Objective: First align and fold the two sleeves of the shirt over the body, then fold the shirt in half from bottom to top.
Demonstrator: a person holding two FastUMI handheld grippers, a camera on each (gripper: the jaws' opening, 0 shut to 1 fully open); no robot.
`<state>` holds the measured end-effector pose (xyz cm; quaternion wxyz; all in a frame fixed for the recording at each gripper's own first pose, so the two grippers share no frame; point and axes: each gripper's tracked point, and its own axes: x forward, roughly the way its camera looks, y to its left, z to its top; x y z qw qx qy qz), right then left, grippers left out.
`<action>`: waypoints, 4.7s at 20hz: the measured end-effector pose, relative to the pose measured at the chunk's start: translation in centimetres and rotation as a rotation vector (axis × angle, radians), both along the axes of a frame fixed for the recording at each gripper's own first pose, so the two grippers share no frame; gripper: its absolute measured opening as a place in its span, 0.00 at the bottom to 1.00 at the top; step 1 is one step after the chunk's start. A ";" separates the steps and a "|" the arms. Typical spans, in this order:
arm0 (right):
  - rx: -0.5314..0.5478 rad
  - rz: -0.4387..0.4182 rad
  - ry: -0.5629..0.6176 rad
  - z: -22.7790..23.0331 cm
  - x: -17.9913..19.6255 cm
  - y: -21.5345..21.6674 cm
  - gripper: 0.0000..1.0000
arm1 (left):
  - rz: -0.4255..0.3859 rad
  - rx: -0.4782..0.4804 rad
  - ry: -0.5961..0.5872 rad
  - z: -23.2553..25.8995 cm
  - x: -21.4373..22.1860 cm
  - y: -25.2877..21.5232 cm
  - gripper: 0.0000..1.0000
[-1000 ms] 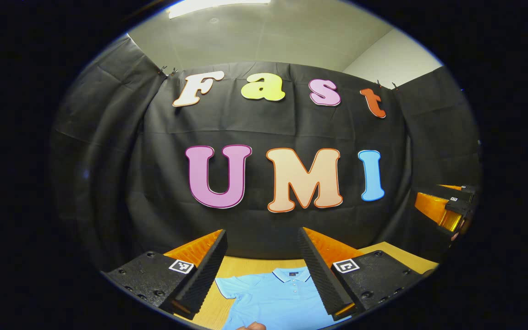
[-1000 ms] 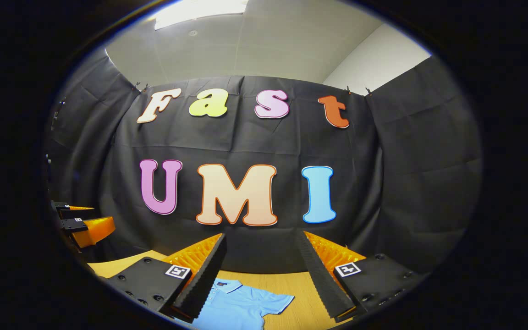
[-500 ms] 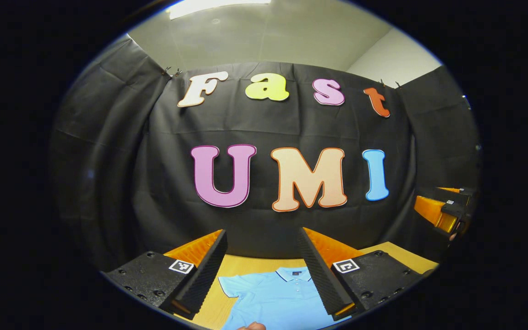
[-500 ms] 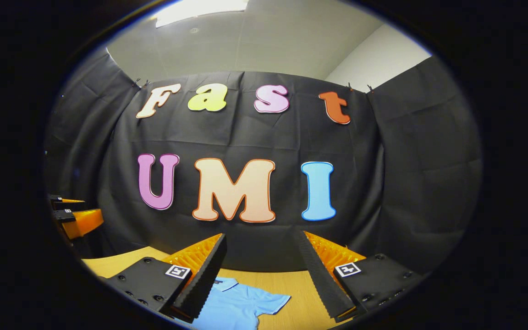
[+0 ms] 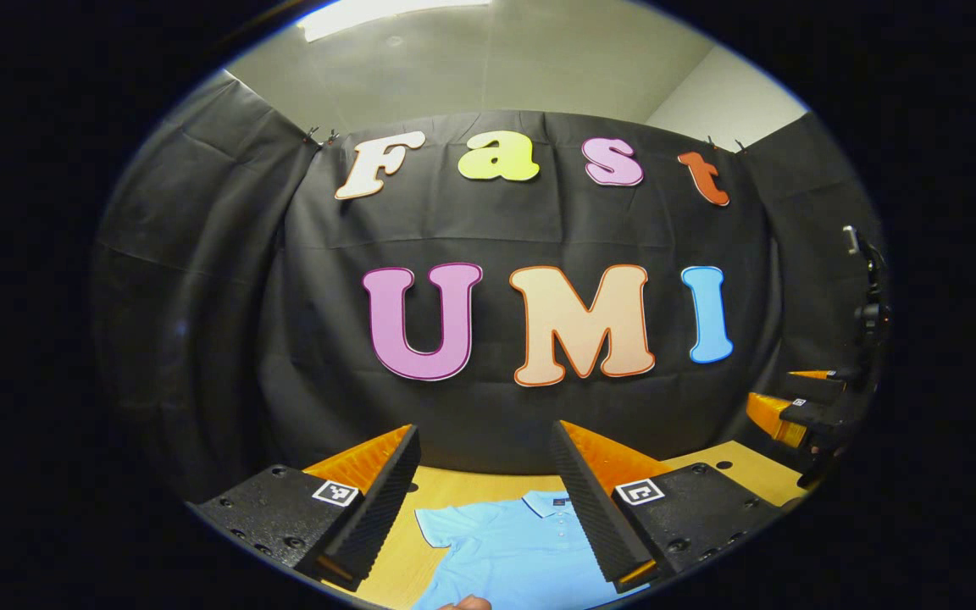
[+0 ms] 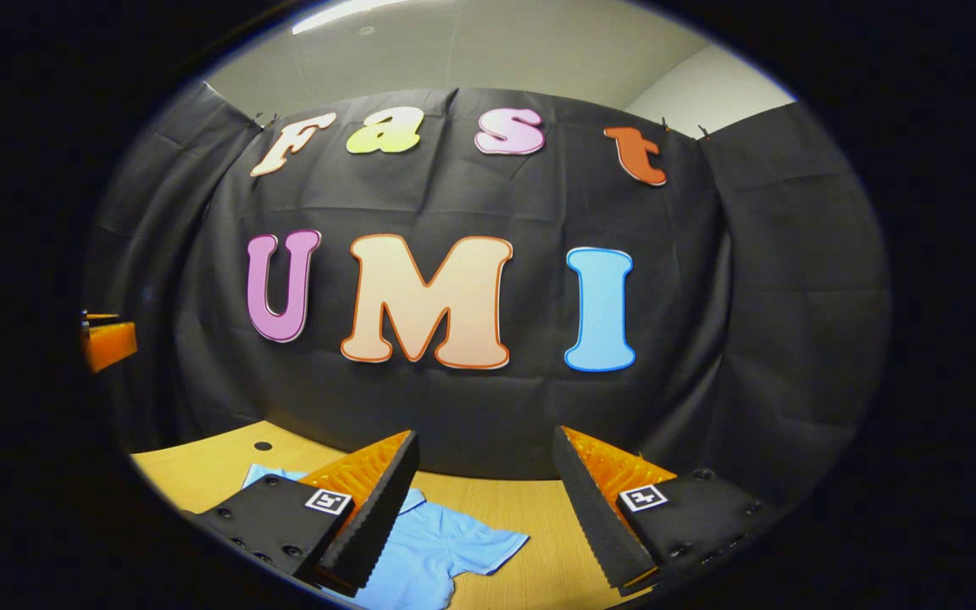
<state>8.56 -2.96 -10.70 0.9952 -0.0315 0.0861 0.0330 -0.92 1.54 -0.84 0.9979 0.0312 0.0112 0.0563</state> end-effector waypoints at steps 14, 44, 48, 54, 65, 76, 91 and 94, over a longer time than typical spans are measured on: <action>-0.026 0.024 0.238 -15.7 6.1 -1.6 0.99 | 0.160 0.030 0.041 -0.9 -2.1 2.6 0.94; 0.029 -0.048 0.705 -38.8 6.3 -4.1 1.00 | 0.250 0.032 0.184 -5.7 -1.9 1.8 0.94; 0.050 -0.018 0.692 -38.6 6.2 -2.9 0.67 | 0.247 0.018 0.192 -6.3 -2.0 1.5 0.92; 0.153 -0.055 0.737 -38.2 5.8 -1.8 0.03 | 0.222 -0.003 0.192 -7.1 -1.8 1.7 0.93; 0.238 -0.095 0.612 -32.0 8.5 4.1 0.03 | 0.086 -0.021 0.211 -8.6 2.0 4.7 0.93; 0.300 -0.116 0.704 -35.7 7.5 12.6 0.03 | 0.030 -0.023 0.272 -10.9 3.3 10.1 0.93; 0.203 -0.029 0.586 -28.2 2.8 12.1 0.98 | -0.097 -0.124 0.365 -18.8 10.6 11.2 0.93; 0.176 -0.050 0.573 -26.6 0.0 10.1 0.98 | -0.103 -0.133 0.394 -21.2 12.5 11.0 0.93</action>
